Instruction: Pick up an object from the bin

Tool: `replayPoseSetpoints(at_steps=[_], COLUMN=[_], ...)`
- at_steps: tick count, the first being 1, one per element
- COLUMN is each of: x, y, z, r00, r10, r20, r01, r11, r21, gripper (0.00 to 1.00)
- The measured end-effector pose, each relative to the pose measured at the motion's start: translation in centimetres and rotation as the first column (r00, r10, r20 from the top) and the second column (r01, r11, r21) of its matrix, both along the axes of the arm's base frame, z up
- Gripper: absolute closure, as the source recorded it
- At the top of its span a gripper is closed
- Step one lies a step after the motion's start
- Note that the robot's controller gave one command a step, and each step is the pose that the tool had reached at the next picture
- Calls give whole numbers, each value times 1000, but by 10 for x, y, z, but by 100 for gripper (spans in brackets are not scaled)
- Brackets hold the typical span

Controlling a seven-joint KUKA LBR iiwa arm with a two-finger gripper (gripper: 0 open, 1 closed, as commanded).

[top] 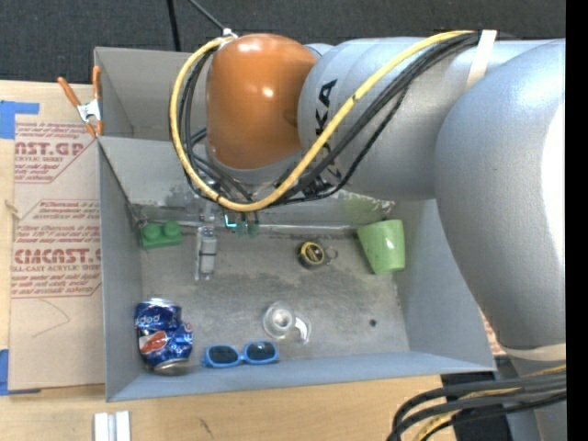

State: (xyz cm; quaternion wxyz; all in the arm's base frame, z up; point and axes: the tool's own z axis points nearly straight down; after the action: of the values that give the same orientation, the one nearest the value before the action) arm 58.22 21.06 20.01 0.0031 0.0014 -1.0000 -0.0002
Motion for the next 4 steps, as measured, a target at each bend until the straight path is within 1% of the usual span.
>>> replayPoseSetpoints(at_steps=[1,2,3,4], x=[-43,-93,-89,-79], y=[-4,39,32,33], z=[-115,-125,-123,7], r00=[938,936,938,935], r10=[347,353,346,354], r20=[1,9,3,17], r01=[-347,-353,-346,-354], r11=[938,936,938,935], r21=[0,1,-8,0], gripper=[0,0,100,100])
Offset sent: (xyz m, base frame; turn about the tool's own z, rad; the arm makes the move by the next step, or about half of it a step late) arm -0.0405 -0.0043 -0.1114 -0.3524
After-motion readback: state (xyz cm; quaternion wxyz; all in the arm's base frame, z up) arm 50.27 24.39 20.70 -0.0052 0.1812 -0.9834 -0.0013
